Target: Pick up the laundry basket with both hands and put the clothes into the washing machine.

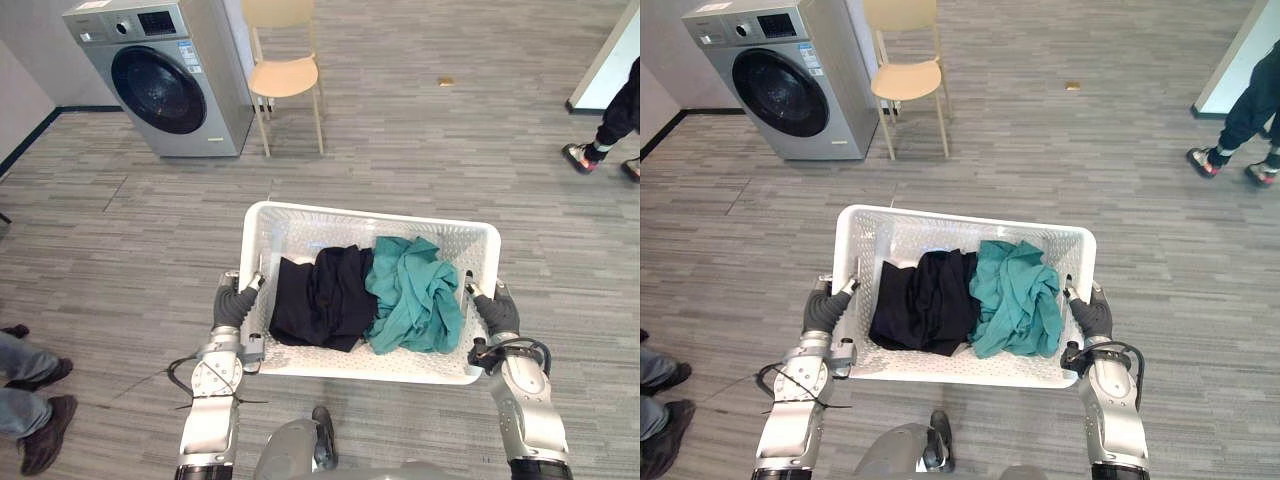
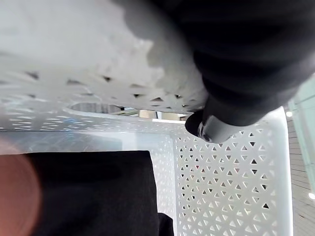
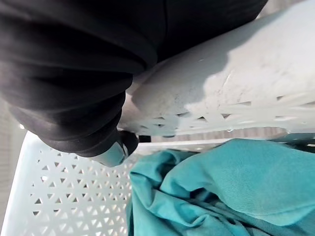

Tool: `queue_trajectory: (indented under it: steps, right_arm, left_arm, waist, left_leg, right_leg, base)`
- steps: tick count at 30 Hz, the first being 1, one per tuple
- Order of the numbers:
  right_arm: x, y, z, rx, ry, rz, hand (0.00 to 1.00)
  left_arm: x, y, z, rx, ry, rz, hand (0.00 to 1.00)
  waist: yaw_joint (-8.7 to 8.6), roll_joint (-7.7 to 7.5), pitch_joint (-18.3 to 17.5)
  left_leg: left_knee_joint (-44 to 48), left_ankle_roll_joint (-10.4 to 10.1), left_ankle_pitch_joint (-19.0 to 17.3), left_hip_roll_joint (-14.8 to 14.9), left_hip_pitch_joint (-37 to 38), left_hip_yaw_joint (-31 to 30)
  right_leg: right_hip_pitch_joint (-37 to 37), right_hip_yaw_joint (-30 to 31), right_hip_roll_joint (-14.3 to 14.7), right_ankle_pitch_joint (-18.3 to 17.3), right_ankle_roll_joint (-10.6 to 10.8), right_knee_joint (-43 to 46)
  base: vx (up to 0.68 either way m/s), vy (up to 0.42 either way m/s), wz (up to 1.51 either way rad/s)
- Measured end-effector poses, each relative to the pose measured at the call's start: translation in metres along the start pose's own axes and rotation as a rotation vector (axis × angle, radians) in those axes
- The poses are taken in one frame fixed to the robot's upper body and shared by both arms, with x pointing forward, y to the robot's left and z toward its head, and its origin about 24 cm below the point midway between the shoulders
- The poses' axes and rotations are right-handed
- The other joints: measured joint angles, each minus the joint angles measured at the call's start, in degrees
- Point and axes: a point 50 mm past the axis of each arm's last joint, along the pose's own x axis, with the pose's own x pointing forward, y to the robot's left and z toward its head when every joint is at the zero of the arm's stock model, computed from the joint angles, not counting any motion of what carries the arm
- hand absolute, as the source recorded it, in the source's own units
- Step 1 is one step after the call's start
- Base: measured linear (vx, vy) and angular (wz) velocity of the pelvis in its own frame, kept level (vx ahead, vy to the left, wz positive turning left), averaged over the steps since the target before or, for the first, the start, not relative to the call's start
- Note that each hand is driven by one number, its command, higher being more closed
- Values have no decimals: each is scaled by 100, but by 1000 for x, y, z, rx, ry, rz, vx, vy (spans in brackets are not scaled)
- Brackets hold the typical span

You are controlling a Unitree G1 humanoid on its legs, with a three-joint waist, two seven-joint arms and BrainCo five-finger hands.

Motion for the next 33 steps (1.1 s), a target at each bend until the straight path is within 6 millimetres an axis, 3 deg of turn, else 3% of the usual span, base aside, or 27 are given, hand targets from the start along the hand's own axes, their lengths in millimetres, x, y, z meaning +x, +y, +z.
queue_trajectory:
  steps: [1,2,3,4,5,6,7,10,11,12,14,16,19,20,27,33]
  right_arm:
    - [-2,1,-4,7,12,-12,100]
    - [-8,2,-11,7,36,-20,100]
    - [-8,2,-10,7,35,-18,100]
    - [-7,3,-8,11,25,-17,100]
    - [-6,4,-8,12,21,-18,100]
    - [-6,4,-8,5,23,-19,100]
    - [-6,4,-9,6,27,-18,100]
    - [-5,6,-9,10,26,-12,100]
    - [-6,7,-10,10,27,-12,100]
    - [-5,3,-9,-6,28,-18,100]
    - [-5,0,-8,-23,24,-25,100]
    - [-5,-5,-6,-28,11,-42,100]
    - [-6,-6,-8,-24,13,-50,100]
    - [-12,2,-24,-6,79,-54,100]
    - [-12,3,-27,-3,89,-53,100]
    - [-21,9,-53,-42,196,-22,100]
  left_arm:
    - [1,2,0,20,0,-7,100]
    - [-2,4,-4,34,17,-7,100]
    - [-1,5,-3,37,16,-7,100]
    - [0,4,-1,37,10,-4,100]
    - [0,5,-1,36,10,1,100]
    - [0,5,-2,36,12,6,100]
    - [0,5,-2,38,12,6,100]
    - [0,7,-2,40,13,14,100]
    - [1,7,-2,45,12,15,100]
    - [-1,3,-5,28,29,13,100]
    - [-1,-1,-5,27,27,5,100]
    - [0,-8,-1,12,10,-11,100]
    - [-1,-7,-2,9,14,-5,100]
    - [-9,0,-8,43,45,5,100]
    - [-9,1,-9,42,48,7,100]
    - [-35,9,-32,26,167,55,100]
  waist:
    - [-47,-247,60]
    - [-234,-313,-87]
    - [-236,-290,-122]
    - [-234,-158,-133]
    - [-247,-67,-115]
    - [-251,43,-107]
    - [-252,63,-111]
    - [-196,41,-126]
    - [-177,-10,-151]
    - [-130,261,-184]
    - [-84,286,-210]
    - [-83,309,-255]
    - [-60,364,-460]
    - [78,-103,-845]
    - [83,-114,-717]
    - [81,-95,-487]
  left_leg:
    - [-26,30,-53,-181,268,25]
    - [-1,64,-259,-240,387,21]
    - [-3,64,-297,-203,420,17]
    - [-29,29,-341,-59,433,-12]
    - [-53,-45,-320,19,482,-26]
    - [-116,-112,-316,136,543,-19]
    - [-140,-163,-326,188,595,-3]
    - [-89,-570,-548,390,798,-3]
    - [-65,-727,-648,401,908,-4]
    - [-9,-822,-738,627,977,-34]
    - [174,-1073,-667,801,946,-54]
    - [-561,-1126,-530,885,1110,-82]
    - [-1034,-1091,-387,928,1276,-60]
    - [-1430,-771,52,428,1104,-65]
    - [-1431,-772,50,429,1099,-56]
    - [-1432,-776,50,459,881,33]
  right_leg:
    - [-227,115,-289,480,-123,793]
    - [-1017,122,-631,673,-471,1933]
    - [-1312,8,-702,584,-575,2005]
    - [-1757,-211,-699,180,-666,1768]
    - [-1910,-322,-670,4,-617,1489]
    - [-2041,-551,-645,-212,-431,789]
    - [-2060,-693,-632,-281,-334,169]
    - [-1869,-727,-165,27,-349,-2006]
    - [-1746,-533,12,674,-297,-2624]
    - [-1580,-493,266,712,-345,-2759]
    - [-1226,-463,435,743,-388,-3247]
    - [-957,-472,543,779,-393,-3580]
    - [-835,-387,707,905,-324,-3969]
    - [-203,-341,68,1404,160,-4955]
    - [-213,-339,67,1404,160,-4950]
    - [-504,-363,78,1411,156,-4924]
  base:
    - [397,129,61]
    - [295,39,33]
    - [280,-11,18]
    - [250,15,-3]
    - [407,1,-2]
    - [352,-17,-4]
    - [427,-75,-6]
    - [341,-169,-8]
    - [359,-154,-24]
    - [440,-178,-41]
    - [314,-147,-36]
    - [186,-95,-18]
    - [135,19,-19]
    - [57,24,-3]
    - [0,0,-1]
    - [-3,-16,-6]
